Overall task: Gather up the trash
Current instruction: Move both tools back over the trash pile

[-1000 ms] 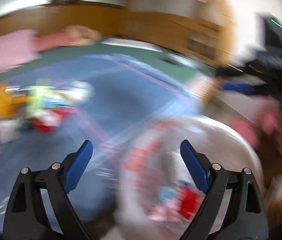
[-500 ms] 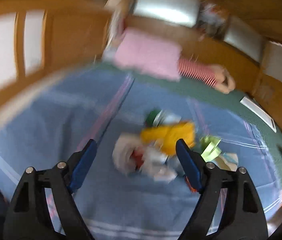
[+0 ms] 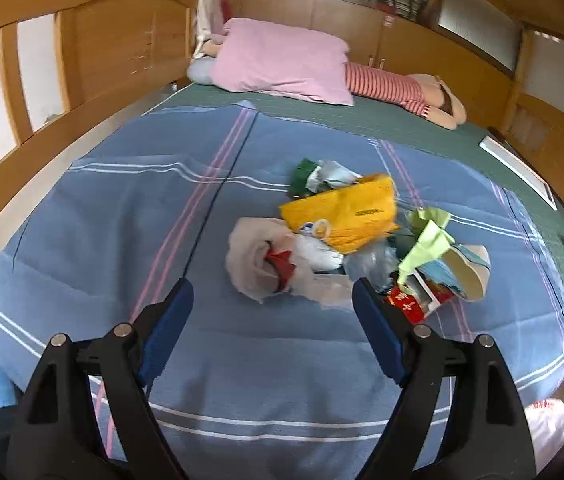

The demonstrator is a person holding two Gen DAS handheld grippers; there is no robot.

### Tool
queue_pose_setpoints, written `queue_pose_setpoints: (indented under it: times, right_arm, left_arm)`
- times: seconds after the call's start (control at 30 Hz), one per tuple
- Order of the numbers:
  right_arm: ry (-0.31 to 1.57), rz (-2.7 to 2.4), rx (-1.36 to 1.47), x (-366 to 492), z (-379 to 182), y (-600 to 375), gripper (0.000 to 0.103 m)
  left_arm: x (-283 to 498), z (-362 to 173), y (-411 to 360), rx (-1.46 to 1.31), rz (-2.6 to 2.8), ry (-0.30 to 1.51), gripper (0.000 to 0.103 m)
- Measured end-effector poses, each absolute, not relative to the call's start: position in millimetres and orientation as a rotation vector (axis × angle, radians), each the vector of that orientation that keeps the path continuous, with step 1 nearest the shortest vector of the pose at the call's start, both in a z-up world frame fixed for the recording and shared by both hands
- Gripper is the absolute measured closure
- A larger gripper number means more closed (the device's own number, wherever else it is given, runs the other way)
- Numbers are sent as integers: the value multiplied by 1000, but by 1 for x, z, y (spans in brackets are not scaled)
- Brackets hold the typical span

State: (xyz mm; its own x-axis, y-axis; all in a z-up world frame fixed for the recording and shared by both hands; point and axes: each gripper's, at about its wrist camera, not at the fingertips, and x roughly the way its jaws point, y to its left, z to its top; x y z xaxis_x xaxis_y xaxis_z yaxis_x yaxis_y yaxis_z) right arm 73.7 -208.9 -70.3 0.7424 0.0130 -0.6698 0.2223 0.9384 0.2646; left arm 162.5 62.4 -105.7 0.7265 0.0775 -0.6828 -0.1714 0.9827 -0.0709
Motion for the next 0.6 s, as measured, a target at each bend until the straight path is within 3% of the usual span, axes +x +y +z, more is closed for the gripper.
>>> queue_pose_setpoints:
  times: [0.37, 0.6]
  right_arm:
    - [770, -91, 337, 79, -83, -202, 3]
    - [821, -91, 301, 106, -89, -192, 3]
  left_arm:
    - [164, -109, 63, -161, 129, 753, 17]
    - [170, -114, 67, -150, 159, 793, 30]
